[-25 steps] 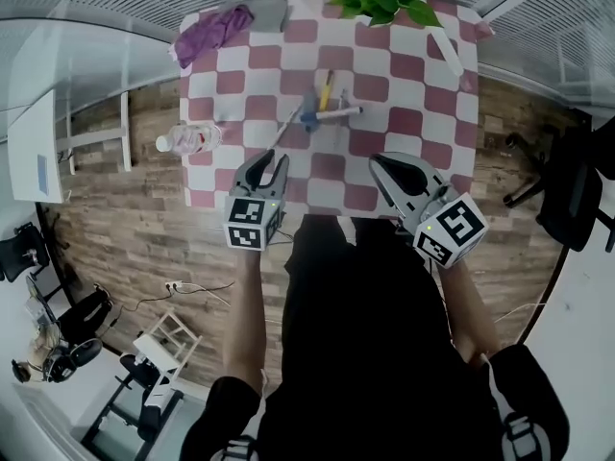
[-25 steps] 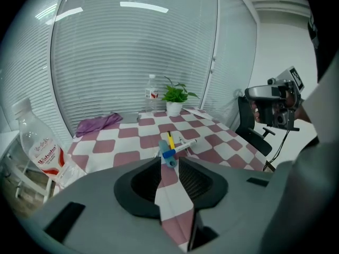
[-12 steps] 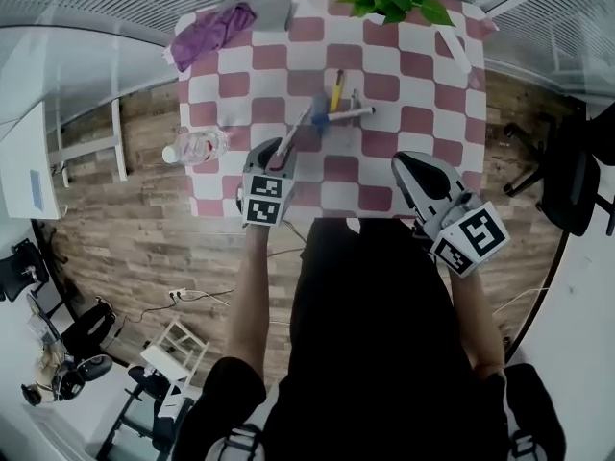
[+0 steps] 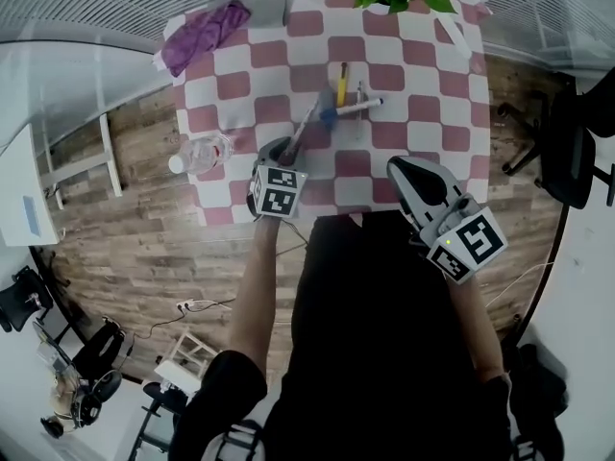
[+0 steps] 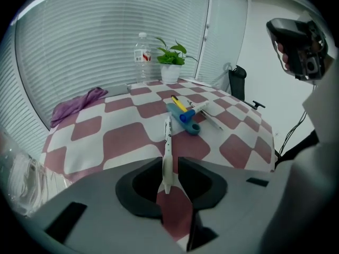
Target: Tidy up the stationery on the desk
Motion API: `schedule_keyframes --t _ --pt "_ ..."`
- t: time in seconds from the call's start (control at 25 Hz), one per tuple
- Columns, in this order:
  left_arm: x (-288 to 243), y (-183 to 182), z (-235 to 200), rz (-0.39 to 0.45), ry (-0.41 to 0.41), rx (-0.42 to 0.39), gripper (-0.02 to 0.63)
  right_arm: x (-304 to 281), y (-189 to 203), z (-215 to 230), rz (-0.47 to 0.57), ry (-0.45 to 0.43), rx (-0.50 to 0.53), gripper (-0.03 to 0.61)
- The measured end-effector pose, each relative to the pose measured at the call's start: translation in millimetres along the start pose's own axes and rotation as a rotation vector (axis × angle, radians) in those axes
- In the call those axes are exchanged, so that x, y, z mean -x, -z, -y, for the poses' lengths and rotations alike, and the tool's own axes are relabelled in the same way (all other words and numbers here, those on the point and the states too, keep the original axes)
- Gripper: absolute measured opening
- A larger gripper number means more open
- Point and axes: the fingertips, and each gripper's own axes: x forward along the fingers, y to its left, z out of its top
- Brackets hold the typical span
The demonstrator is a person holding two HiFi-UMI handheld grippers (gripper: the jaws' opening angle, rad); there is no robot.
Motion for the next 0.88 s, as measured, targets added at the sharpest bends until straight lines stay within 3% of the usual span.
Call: schedule_keyframes --t 0.48,0.88 --pt "-2.1 2.4 -1.3 0.016 0.040 -0.016 0.075 -7.6 3.6 -20.4 0.021 0.079 -0.009 0.021" --pt "1.8 -6.0 -4.1 0.065 -0.011 0.100 0.074 -18.7 11.4 -29.2 0.014 0.099 -0.030 0.021"
